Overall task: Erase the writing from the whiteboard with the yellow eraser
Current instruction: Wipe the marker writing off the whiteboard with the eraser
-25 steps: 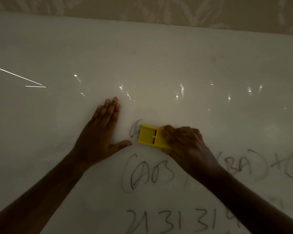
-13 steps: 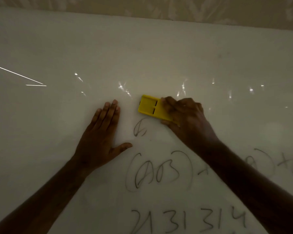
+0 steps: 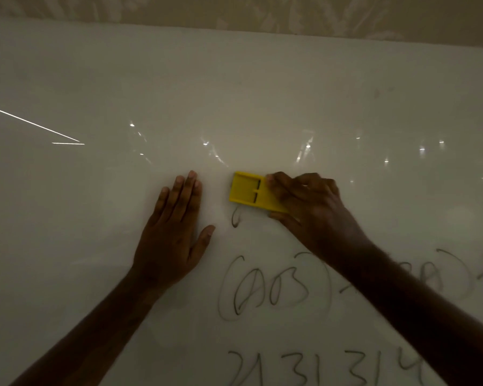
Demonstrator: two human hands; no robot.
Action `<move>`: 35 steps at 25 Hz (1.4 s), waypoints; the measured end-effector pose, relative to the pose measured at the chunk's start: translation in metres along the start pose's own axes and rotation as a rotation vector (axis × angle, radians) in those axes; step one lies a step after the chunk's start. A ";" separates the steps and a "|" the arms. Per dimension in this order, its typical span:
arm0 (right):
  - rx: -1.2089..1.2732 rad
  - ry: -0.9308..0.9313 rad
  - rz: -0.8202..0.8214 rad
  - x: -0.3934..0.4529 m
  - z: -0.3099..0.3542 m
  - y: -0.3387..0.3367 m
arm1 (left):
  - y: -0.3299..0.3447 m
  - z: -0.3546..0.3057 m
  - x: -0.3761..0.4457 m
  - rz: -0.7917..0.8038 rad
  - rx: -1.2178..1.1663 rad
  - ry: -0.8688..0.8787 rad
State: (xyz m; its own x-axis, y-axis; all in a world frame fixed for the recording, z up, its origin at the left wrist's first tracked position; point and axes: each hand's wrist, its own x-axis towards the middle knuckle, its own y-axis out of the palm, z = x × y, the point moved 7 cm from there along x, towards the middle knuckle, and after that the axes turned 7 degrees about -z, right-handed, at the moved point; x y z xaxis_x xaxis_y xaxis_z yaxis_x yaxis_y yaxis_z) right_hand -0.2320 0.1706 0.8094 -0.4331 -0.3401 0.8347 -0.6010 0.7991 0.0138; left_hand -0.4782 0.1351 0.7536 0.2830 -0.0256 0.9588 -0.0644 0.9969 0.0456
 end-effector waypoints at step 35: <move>0.238 -0.242 0.105 -0.098 0.107 0.008 | -0.003 0.006 -0.027 -0.008 0.019 -0.143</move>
State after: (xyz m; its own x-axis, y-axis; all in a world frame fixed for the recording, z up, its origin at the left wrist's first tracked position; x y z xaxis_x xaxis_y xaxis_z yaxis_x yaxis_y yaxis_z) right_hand -0.2664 0.1571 0.6691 -0.6307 -0.3924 0.6696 -0.6717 0.7080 -0.2178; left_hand -0.4918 0.1321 0.7297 0.1439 -0.0455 0.9885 -0.0813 0.9950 0.0577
